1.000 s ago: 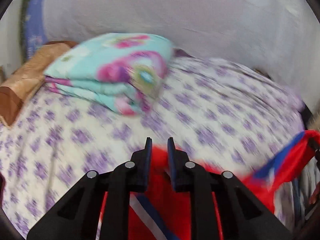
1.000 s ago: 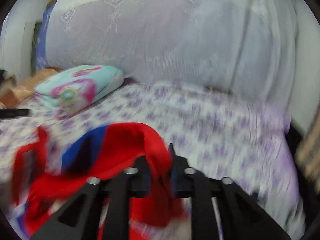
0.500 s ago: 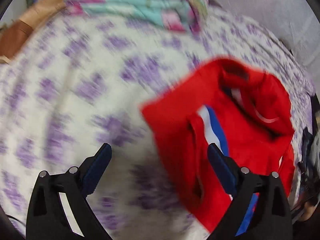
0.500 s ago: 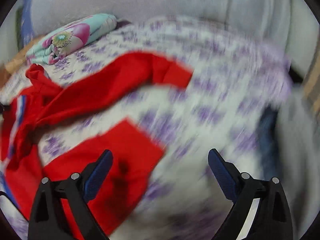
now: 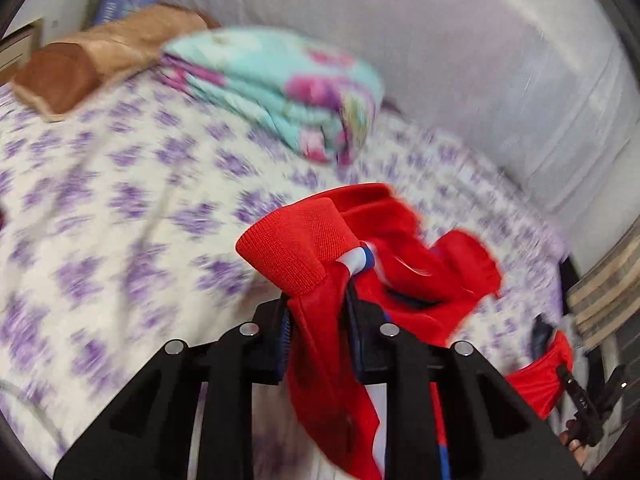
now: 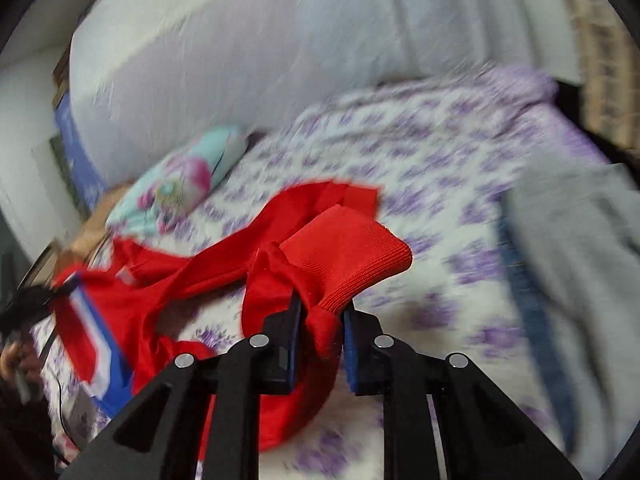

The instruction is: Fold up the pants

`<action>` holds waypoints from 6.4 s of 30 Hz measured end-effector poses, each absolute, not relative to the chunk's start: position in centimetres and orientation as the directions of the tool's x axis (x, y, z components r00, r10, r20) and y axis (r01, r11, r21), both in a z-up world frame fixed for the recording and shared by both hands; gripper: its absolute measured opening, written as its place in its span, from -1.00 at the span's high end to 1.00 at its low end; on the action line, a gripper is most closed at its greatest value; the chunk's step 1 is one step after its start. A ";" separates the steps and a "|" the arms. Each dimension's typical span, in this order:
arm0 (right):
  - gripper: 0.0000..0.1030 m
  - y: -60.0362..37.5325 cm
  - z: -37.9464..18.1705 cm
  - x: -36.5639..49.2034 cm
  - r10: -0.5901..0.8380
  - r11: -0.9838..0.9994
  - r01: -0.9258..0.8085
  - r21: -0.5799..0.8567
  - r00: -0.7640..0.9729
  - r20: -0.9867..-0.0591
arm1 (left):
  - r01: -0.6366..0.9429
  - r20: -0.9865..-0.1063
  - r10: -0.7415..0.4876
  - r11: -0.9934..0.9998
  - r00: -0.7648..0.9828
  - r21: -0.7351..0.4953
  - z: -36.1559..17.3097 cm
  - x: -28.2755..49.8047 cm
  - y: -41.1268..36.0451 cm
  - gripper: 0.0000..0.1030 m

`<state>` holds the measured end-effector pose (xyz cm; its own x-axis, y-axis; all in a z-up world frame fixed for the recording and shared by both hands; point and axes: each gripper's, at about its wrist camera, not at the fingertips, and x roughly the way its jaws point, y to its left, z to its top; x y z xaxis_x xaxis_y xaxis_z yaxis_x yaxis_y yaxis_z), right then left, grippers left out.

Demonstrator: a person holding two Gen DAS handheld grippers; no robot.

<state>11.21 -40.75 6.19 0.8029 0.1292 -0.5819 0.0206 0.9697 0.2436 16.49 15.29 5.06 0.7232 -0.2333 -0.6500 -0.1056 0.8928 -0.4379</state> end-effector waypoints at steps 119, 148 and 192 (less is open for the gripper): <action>0.94 -20.0 -1.9 7.5 0.492 0.741 -0.668 0.070 0.468 -0.734 | 0.064 -0.749 -0.241 0.964 0.618 -0.258 4.3 9.5 17.7 -0.67; 0.94 -21.4 0.4 1.7 0.595 0.692 -0.715 0.098 0.488 -0.638 | -0.083 -0.738 -0.356 0.871 0.573 -0.484 1.3 9.0 18.3 0.74; -0.42 -42.0 -3.8 -3.4 -0.013 0.933 0.209 0.293 0.832 -0.555 | 0.260 -0.792 -0.229 0.961 0.566 -0.092 -4.5 6.1 7.4 -0.37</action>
<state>-3.35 -42.03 -3.84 0.8321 -0.0128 -0.5545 0.2093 0.9330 0.2926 6.13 7.36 -4.51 0.5661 -0.2289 -0.7920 0.2597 0.9613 -0.0922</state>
